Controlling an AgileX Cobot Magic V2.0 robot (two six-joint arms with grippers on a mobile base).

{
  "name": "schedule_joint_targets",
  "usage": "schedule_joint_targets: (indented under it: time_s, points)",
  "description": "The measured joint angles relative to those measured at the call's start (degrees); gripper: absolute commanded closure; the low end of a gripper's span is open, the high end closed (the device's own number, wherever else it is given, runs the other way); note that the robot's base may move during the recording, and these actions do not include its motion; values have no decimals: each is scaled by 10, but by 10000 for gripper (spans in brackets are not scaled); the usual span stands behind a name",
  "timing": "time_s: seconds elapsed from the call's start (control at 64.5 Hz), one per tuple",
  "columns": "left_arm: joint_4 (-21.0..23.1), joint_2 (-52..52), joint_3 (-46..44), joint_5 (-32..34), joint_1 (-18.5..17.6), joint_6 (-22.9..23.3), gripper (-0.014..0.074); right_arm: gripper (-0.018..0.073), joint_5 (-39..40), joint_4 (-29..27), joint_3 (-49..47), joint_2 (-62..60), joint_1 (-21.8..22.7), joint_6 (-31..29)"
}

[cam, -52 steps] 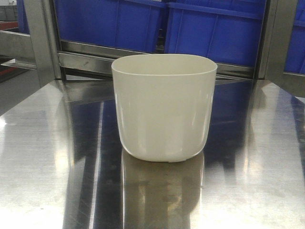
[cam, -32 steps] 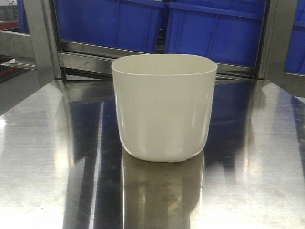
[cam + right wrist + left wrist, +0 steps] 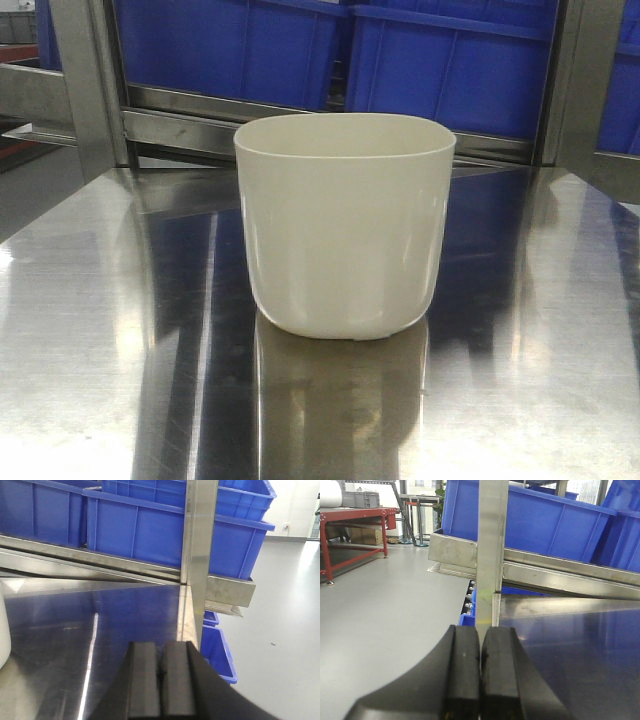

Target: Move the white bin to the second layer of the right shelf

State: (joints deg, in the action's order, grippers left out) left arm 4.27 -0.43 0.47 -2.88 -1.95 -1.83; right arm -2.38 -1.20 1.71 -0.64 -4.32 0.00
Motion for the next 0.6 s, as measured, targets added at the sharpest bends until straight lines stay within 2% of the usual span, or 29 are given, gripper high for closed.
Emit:
schedule_joint_targets:
  time_s: [0.604]
  points:
    - [0, 0, 0, 0, 0, 0, 512, 510, 0, 0, 0, 0, 0, 0]
